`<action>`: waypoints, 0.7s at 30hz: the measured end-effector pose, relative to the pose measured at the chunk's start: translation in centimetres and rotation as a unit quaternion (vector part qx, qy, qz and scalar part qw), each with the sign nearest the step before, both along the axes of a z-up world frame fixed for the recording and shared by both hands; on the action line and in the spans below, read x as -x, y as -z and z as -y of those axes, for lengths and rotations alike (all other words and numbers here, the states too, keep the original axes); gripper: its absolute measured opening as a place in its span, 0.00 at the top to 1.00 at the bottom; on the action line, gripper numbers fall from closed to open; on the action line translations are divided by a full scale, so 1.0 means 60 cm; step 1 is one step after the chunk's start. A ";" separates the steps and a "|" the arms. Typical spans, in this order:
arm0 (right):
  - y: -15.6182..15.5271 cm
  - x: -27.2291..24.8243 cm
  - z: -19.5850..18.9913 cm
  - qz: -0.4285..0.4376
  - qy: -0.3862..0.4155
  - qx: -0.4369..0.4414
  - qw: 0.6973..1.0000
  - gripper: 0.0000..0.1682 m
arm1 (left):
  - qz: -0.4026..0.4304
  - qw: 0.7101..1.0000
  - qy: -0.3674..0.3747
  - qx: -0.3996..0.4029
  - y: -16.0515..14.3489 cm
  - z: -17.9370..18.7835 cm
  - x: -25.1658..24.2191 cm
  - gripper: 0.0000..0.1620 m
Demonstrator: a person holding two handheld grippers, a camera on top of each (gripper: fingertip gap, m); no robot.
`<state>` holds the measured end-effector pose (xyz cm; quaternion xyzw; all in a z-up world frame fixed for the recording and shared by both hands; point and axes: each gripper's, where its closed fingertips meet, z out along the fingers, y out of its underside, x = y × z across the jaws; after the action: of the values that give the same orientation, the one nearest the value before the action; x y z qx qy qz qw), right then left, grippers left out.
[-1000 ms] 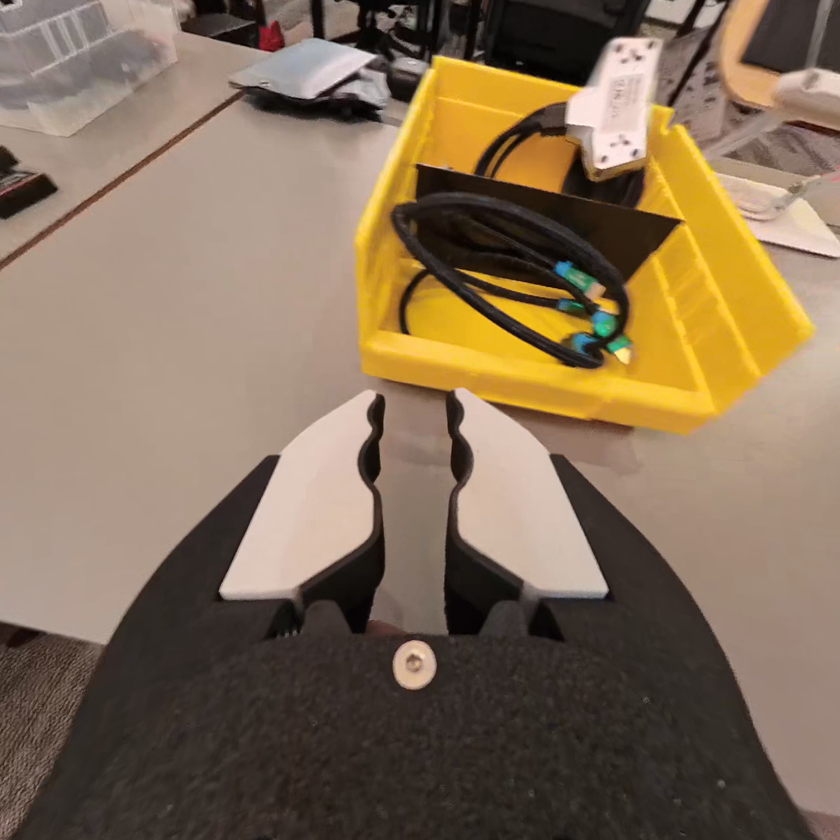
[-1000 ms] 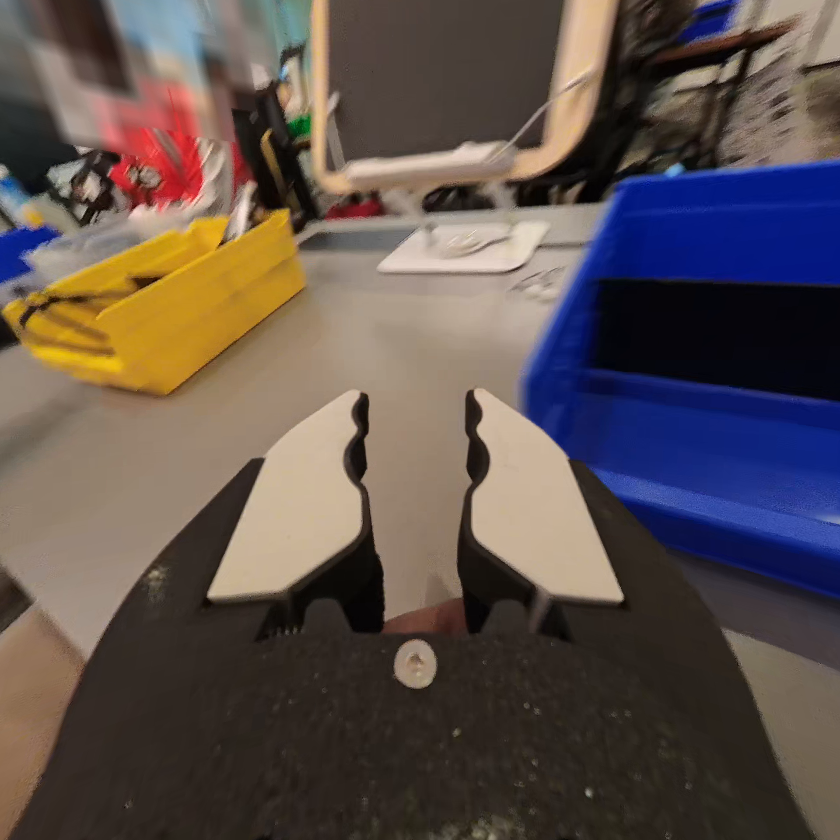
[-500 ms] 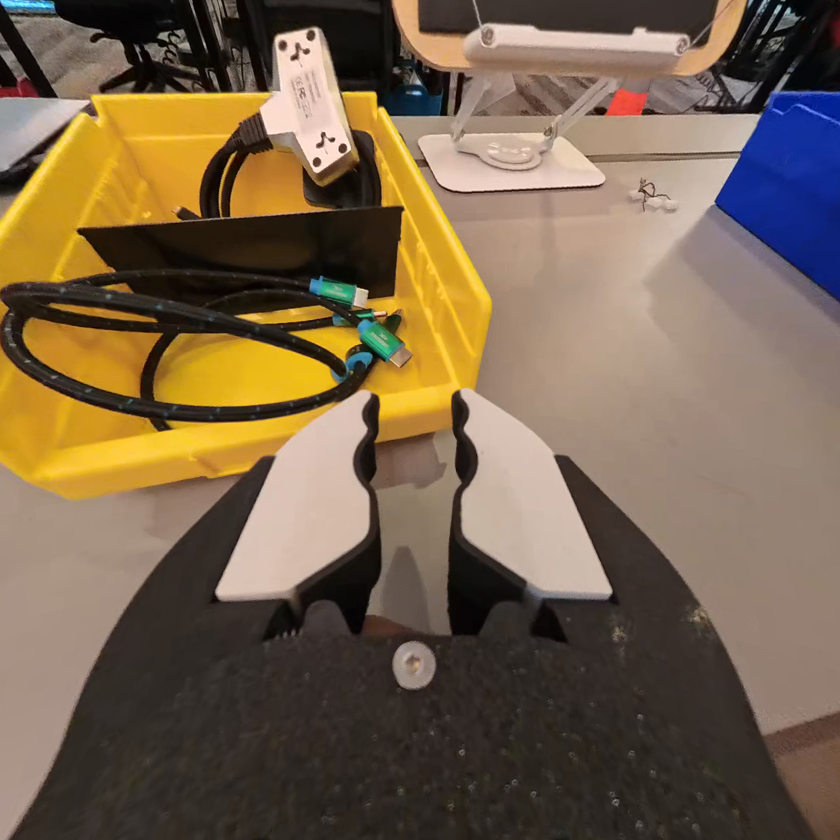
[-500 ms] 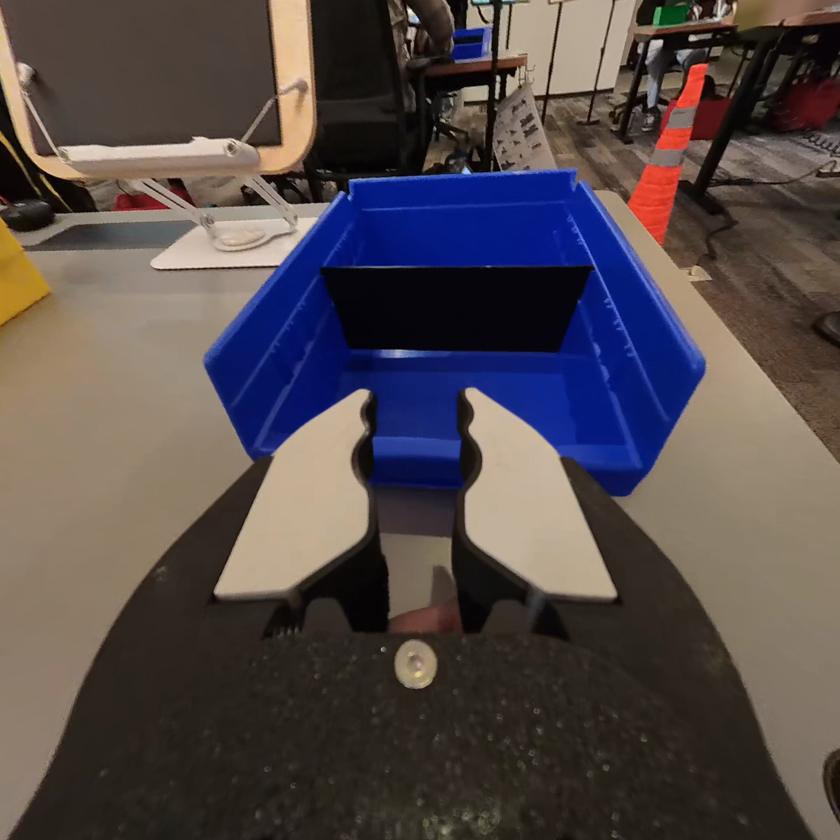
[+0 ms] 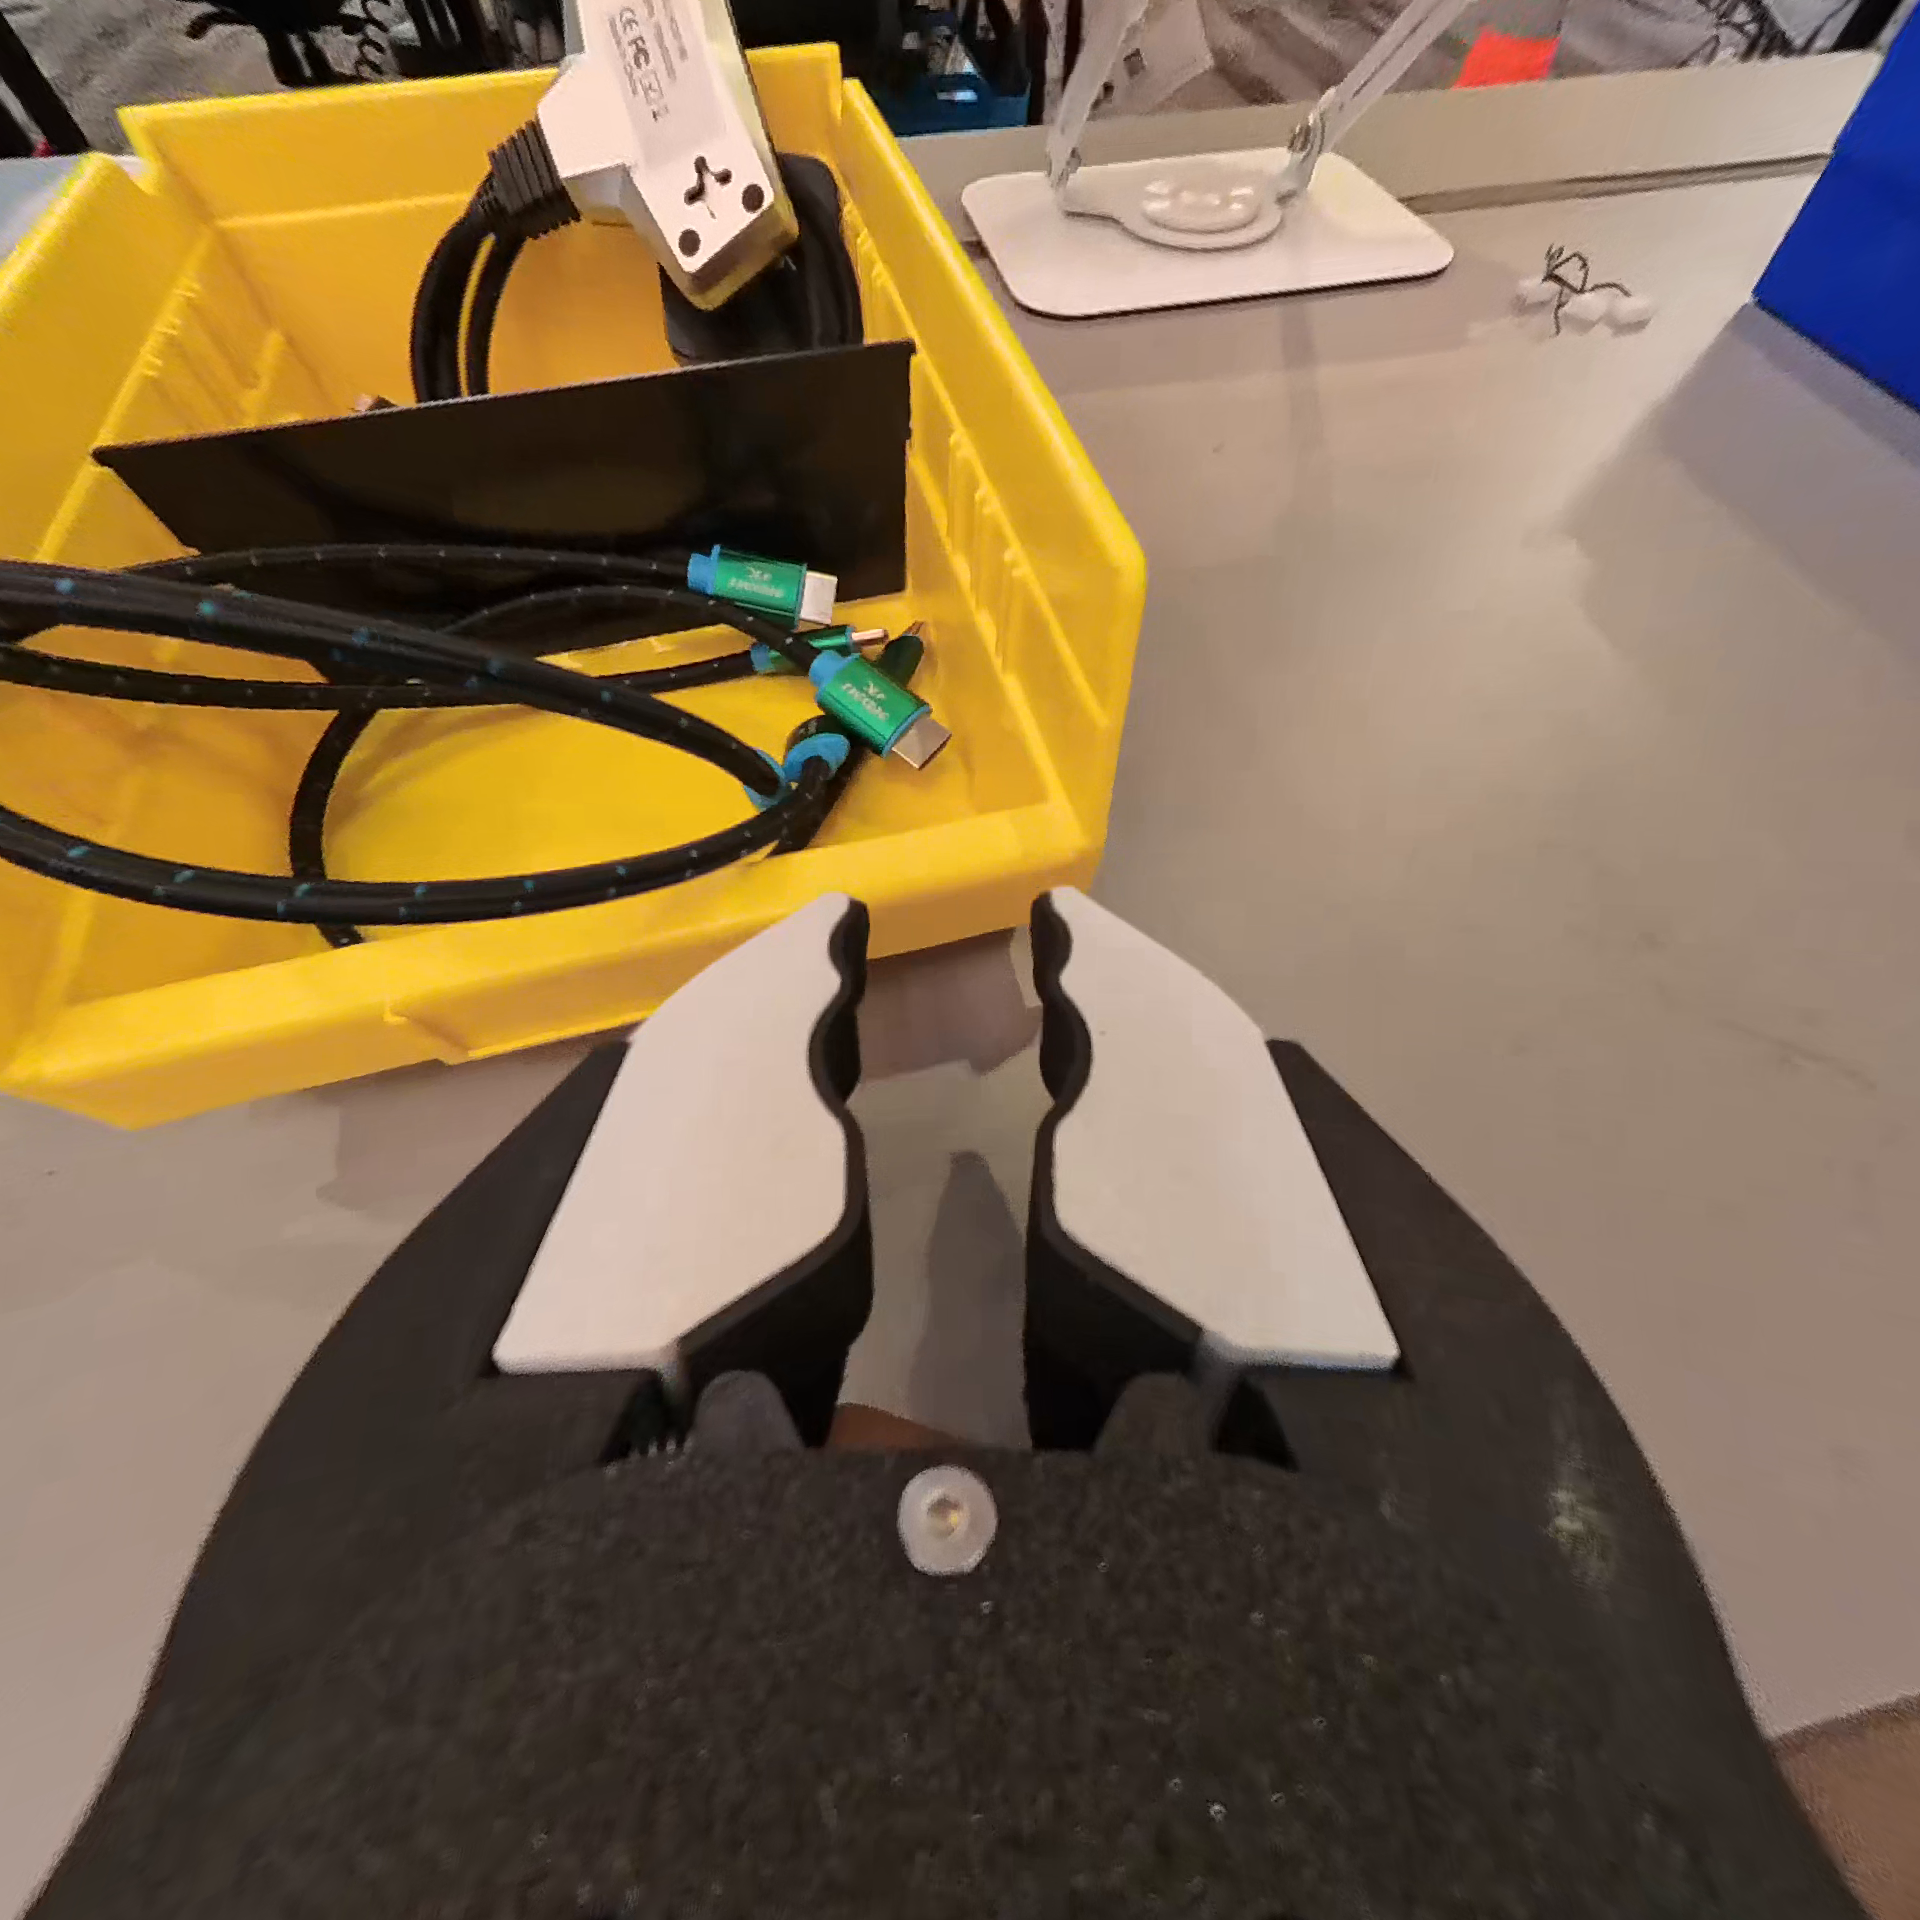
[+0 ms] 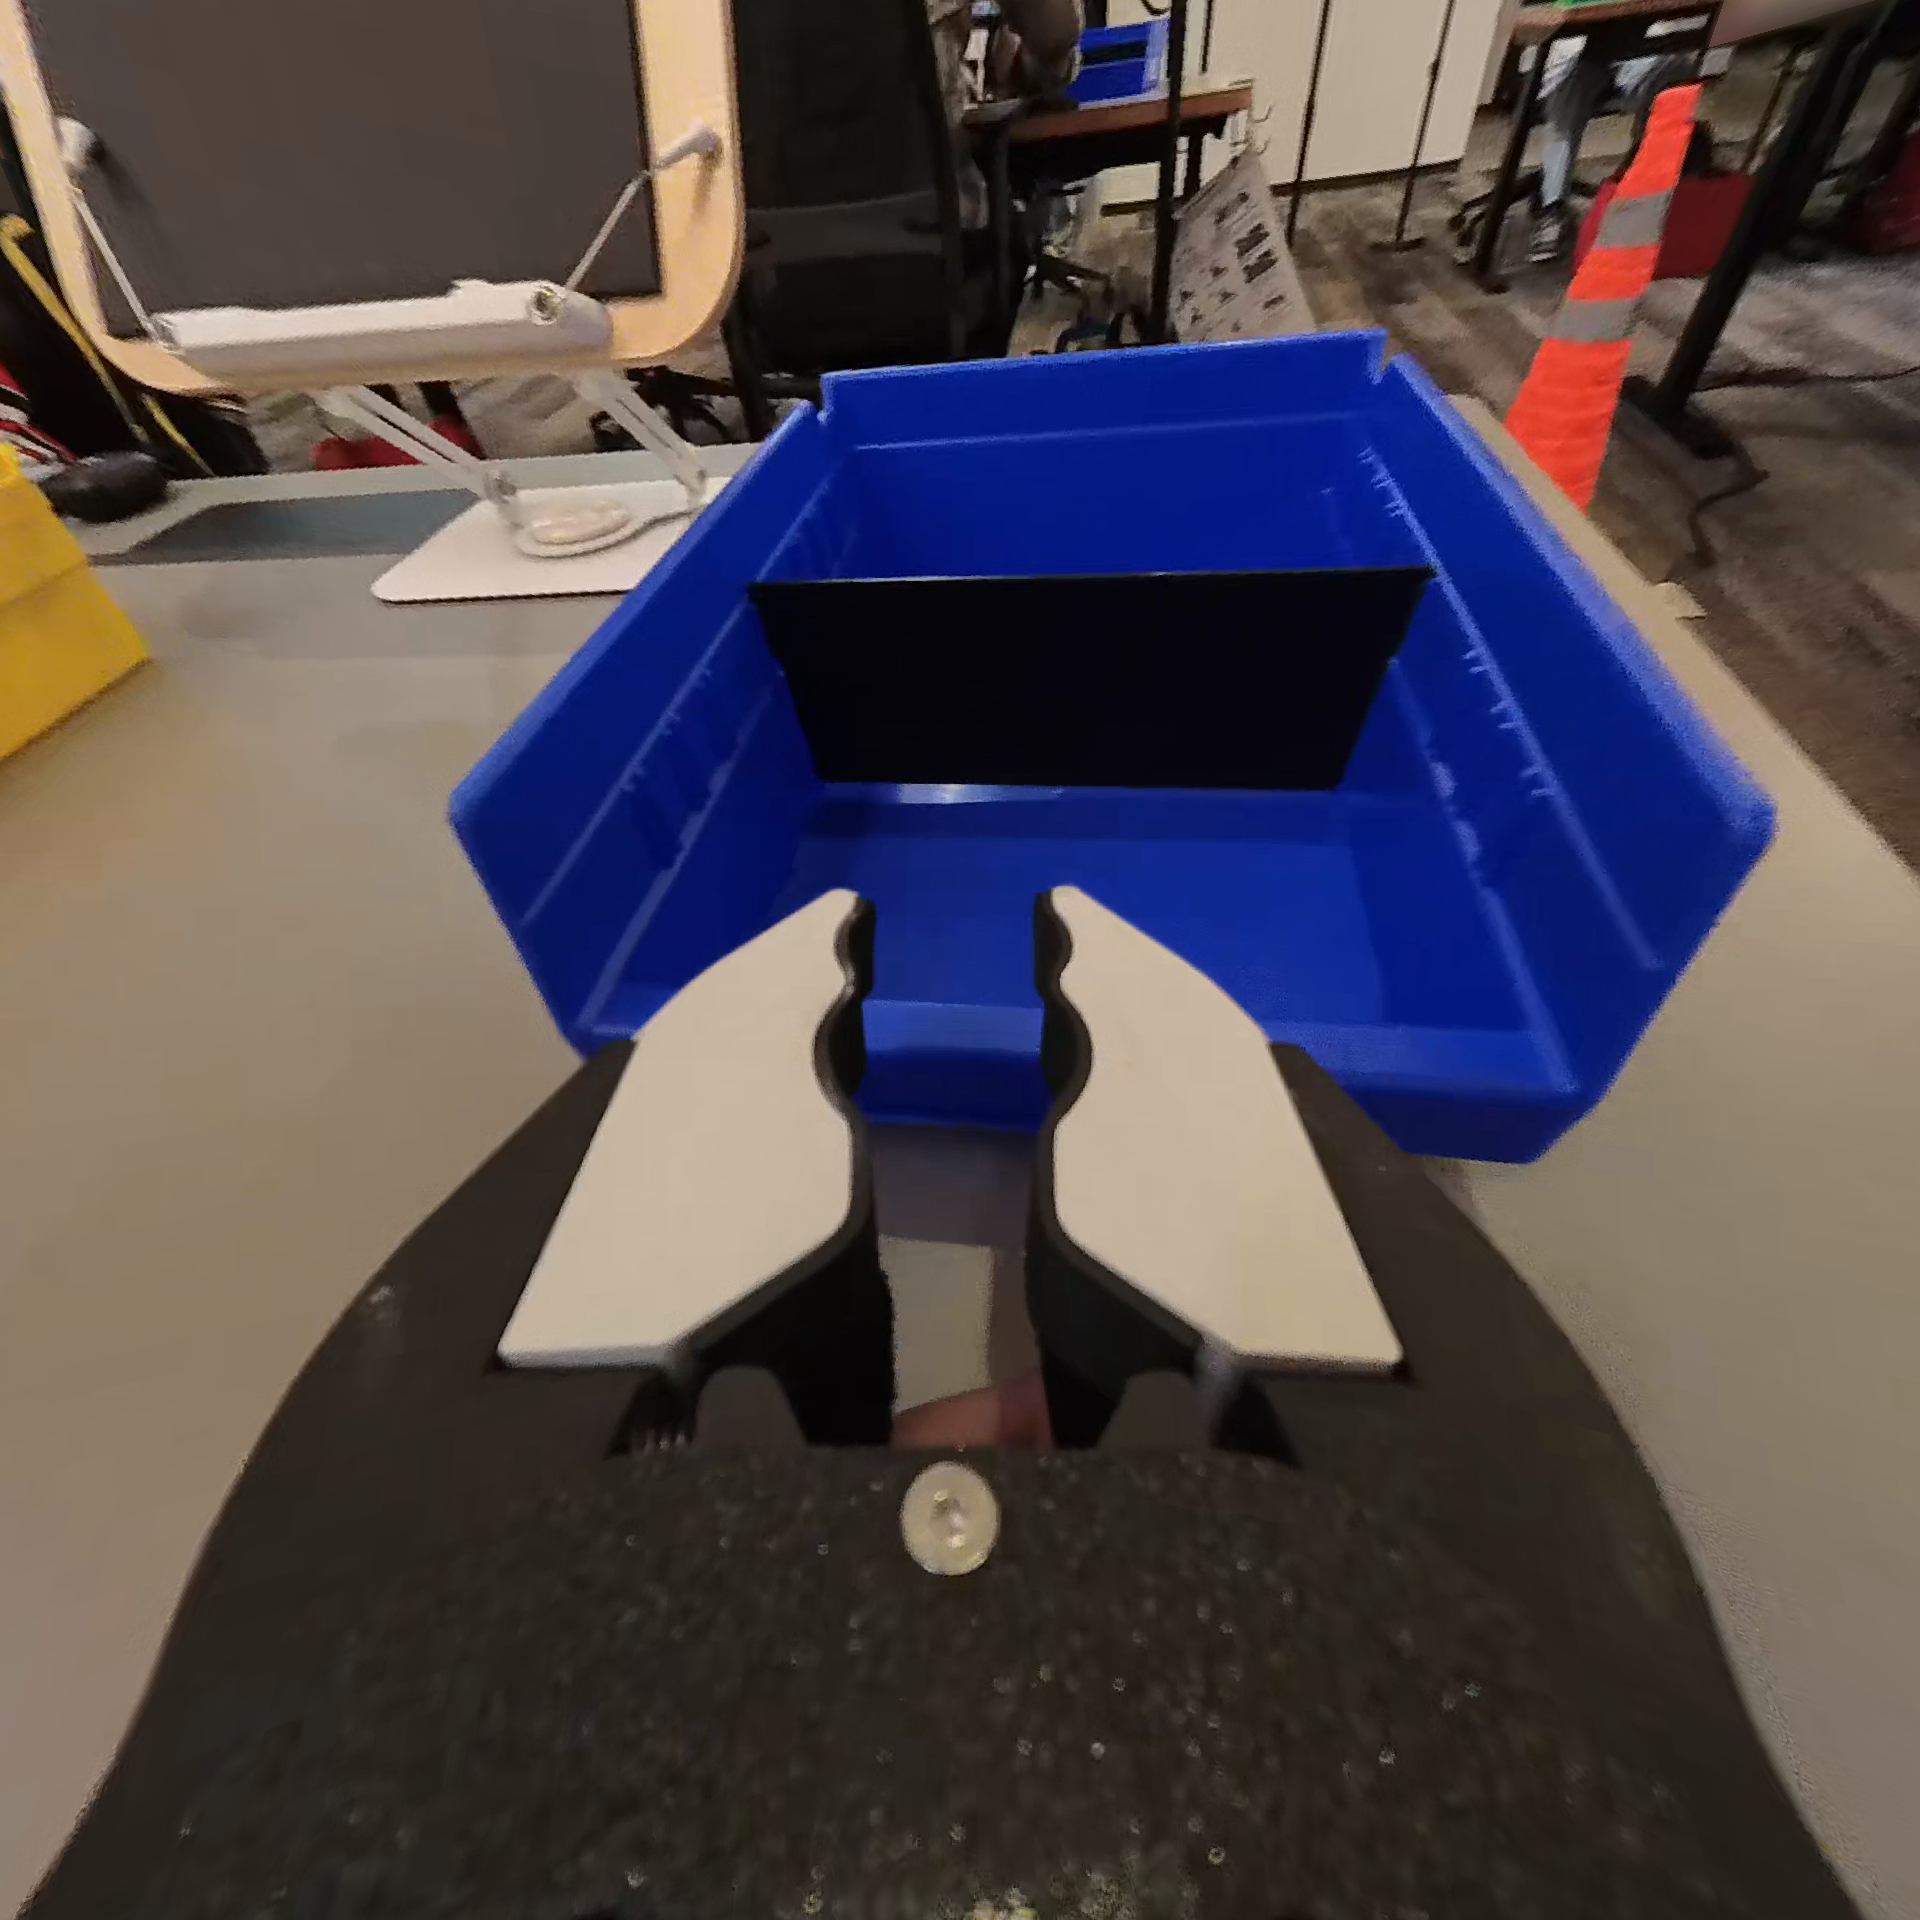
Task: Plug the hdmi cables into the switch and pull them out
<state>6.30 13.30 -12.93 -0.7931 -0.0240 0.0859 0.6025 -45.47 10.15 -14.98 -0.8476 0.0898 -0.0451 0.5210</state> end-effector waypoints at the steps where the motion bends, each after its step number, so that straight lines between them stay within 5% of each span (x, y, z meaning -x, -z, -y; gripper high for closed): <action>1: -0.002 0.006 0.002 -0.008 -0.006 -0.001 1.000 0.83 | 0.001 1.000 0.003 -0.001 0.000 0.000 -0.003 0.81; 8: -0.004 0.009 0.015 -0.020 -0.007 -0.002 1.000 0.84 | 0.059 0.998 0.023 -0.006 -0.012 0.001 -0.019 0.81; 21: 0.002 0.019 0.010 -0.044 -0.018 0.010 0.999 0.85 | 0.026 0.998 0.062 0.006 0.002 0.008 -0.041 0.81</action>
<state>5.18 12.67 -13.06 -0.7942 -0.0108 0.1312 0.5932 -43.02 9.67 -15.07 -0.8419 0.1285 -0.0996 0.5146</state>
